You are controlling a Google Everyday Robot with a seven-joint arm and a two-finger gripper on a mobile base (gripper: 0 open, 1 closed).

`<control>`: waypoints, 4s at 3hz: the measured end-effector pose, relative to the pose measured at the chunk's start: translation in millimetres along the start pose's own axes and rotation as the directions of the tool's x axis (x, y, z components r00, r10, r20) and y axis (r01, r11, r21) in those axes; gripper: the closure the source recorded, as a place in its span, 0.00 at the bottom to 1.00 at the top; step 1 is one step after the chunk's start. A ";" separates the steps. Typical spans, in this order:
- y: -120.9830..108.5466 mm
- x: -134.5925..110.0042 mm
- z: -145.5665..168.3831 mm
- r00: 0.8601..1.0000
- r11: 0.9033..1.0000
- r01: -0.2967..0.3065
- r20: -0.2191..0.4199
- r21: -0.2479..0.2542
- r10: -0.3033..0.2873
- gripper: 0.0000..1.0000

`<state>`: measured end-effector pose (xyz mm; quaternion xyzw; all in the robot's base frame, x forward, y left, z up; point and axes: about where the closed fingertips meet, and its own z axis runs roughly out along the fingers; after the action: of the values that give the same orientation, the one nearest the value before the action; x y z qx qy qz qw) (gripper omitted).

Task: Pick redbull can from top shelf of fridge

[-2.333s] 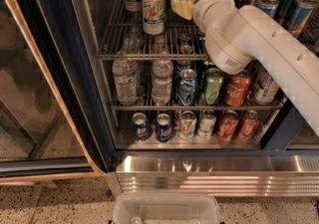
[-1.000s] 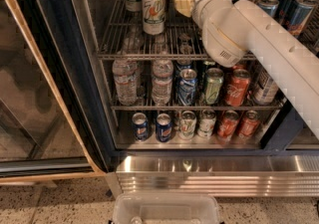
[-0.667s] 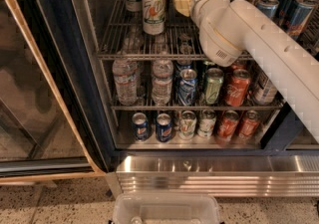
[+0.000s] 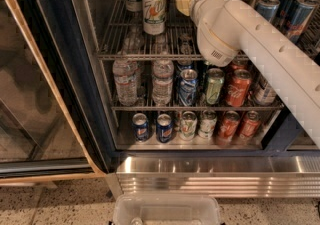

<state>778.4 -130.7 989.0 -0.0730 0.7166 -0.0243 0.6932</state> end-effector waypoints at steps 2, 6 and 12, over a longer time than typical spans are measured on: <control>-3.8 -0.6 1.7 1.000 0.999 0.010 -0.008 0.034 -0.010 0.29; 6.7 -4.8 -2.8 0.999 0.999 -0.034 0.022 0.014 0.034 0.27; 10.2 -28.8 -10.3 0.991 0.992 -0.076 0.113 0.098 0.065 0.18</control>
Offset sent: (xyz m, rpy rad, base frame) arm 0.0024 -0.0061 0.0027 -0.0182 0.0022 -0.0492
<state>768.2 -117.4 1016.5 -0.0135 0.6773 -0.0324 0.7348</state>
